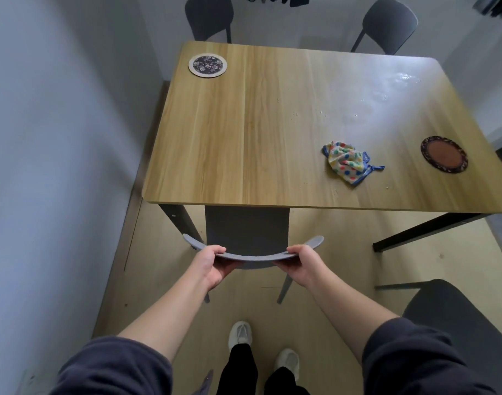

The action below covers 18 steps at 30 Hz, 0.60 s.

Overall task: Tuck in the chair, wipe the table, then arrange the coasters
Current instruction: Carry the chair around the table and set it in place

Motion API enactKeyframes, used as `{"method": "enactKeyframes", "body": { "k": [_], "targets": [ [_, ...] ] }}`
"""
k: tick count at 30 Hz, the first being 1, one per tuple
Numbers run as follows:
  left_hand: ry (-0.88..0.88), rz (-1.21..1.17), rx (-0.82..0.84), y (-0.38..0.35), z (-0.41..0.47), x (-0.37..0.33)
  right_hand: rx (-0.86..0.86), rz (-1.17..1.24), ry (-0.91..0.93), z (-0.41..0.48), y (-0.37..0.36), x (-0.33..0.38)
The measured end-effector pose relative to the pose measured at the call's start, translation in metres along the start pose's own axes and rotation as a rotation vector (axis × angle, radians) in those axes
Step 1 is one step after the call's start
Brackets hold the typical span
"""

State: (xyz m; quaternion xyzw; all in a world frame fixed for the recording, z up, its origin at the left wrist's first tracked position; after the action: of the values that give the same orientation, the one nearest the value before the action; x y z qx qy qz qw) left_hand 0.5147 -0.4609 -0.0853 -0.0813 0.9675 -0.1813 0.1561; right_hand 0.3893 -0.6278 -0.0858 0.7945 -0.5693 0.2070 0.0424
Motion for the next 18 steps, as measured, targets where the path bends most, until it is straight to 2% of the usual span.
{"method": "enactKeyframes", "body": {
  "k": [6, 18],
  "targets": [
    [-0.028, -0.051, -0.004, 0.012, 0.023, 0.005, 0.019, -0.064, 0.002, 0.020, 0.000, -0.004],
    [-0.023, -0.014, -0.063, 0.056, 0.039, 0.020, 0.025, 0.001, -0.028, 0.044, 0.013, -0.055]
  ]
}}
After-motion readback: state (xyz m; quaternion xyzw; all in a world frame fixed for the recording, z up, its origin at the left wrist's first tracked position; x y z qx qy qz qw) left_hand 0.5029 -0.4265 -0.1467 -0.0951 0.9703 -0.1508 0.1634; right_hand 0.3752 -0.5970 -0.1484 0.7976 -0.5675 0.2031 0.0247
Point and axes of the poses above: each hand's wrist, its own z-axis towards the middle knuckle, its own y-axis out of the back of the hand, x = y × z, the point moved 5 cm from there along z, towards the middle knuckle, and after that the axes turned 6 degrees about -z, right-handed, at the moved point
